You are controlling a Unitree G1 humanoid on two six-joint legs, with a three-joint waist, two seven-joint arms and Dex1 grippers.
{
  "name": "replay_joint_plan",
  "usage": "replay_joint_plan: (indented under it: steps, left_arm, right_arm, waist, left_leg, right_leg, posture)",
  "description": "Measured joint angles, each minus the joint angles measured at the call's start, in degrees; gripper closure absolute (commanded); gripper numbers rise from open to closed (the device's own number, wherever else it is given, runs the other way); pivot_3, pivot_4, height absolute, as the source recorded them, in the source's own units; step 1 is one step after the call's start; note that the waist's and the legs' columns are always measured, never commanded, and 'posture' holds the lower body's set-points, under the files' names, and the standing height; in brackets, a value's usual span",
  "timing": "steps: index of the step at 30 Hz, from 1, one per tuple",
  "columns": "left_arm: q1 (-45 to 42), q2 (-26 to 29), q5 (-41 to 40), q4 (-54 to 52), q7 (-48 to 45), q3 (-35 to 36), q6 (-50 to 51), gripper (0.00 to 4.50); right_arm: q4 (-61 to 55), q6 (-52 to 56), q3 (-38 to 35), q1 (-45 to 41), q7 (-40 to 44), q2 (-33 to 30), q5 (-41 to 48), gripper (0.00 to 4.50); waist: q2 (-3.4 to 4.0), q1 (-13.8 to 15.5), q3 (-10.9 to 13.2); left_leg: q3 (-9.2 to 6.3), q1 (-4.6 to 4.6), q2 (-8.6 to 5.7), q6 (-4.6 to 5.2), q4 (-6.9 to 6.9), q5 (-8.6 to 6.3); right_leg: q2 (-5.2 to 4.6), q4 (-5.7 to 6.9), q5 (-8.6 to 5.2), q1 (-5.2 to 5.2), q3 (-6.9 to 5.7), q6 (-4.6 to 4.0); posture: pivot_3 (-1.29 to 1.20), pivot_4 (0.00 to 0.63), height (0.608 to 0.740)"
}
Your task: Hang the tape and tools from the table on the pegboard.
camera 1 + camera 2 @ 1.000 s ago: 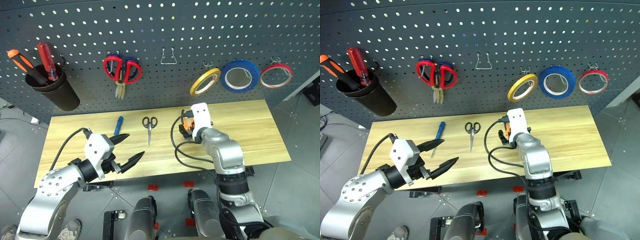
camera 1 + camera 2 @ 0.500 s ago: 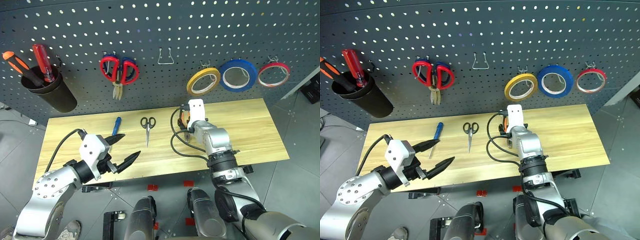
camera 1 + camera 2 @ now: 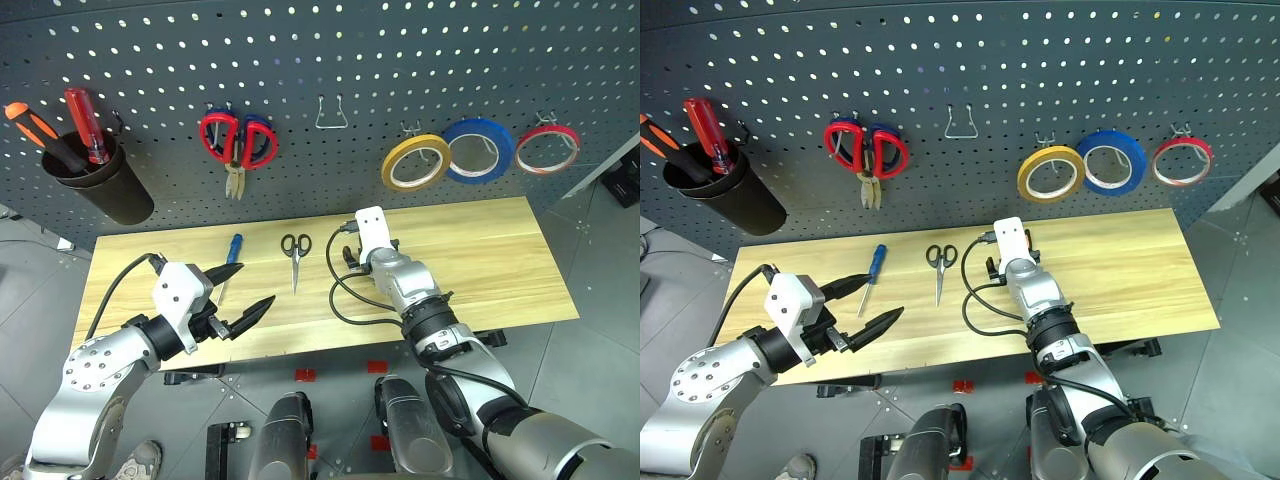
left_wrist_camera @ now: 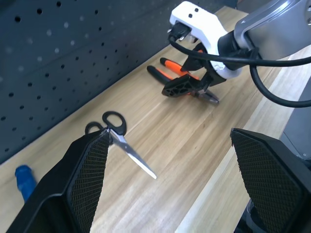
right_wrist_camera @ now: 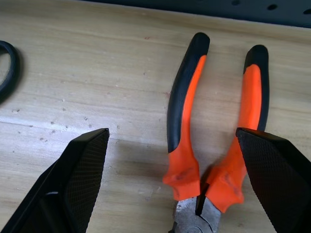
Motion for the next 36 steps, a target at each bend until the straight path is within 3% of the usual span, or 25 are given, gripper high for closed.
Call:
replay_joint_plan:
  steps: [10, 28, 31, 35, 36]
  left_arm:
    - [0.06, 0.00, 0.15, 0.50, 0.00, 0.00, -0.22, 0.31]
    - [-1.34, 0.01, 0.38, 1.55, -0.96, -0.03, -0.94, 0.31]
    - [-1.44, 0.00, 0.62, 2.21, -0.99, -0.04, -0.97, 0.31]
    - [-1.42, 0.00, 0.79, 2.23, -0.96, -0.04, -1.17, 0.31]
    - [-1.38, -0.01, 0.85, 2.23, -0.94, -0.04, -1.24, 0.31]
  right_arm:
    - [-2.09, -0.12, 1.75, 0.11, -2.08, -0.03, -0.76, 0.04]
    - [10.70, -2.23, -5.18, -4.12, -2.92, -0.18, 3.12, 0.04]
    - [14.54, -4.20, -5.23, -6.17, -1.86, -1.00, 3.13, 0.56]
    - [18.61, -7.03, -5.60, -7.73, -0.37, -2.61, 3.25, 1.89]
    - [19.03, -7.31, -5.65, -7.87, -0.19, -2.71, 3.28, 1.92]
  waist:
    - [0.00, 0.01, 0.00]
    - [-0.05, 0.00, -0.04]
    - [-0.07, -0.03, -0.04]
    - [-0.18, -0.01, -0.11]
    - [-0.20, 0.00, -0.13]
  left_leg:
    - [-0.01, 0.00, 0.01, 0.02, 0.00, -0.01]
    - [0.01, 0.03, 0.02, 0.00, 0.00, 0.00]
    - [0.02, 0.04, 0.04, -0.01, -0.01, 0.01]
    - [0.04, 0.04, 0.05, -0.02, 0.00, 0.01]
    - [0.03, 0.04, 0.05, -0.02, 0.00, 0.01]
  right_leg:
    - [0.00, 0.00, 0.00, 0.00, 0.00, 0.00]
    - [0.01, 0.01, 0.00, 0.02, 0.00, 0.00]
    - [0.04, 0.00, 0.00, 0.02, 0.01, 0.00]
    - [0.04, 0.00, 0.00, 0.04, 0.01, 0.00]
    - [0.04, 0.00, 0.00, 0.04, 0.00, 0.00]
  posture:
    - [-0.11, 0.312, 0.740]
    - [-0.11, 0.297, 0.740]
    - [-0.11, 0.294, 0.740]
    - [-0.11, 0.292, 0.740]
    - [-0.10, 0.289, 0.740]
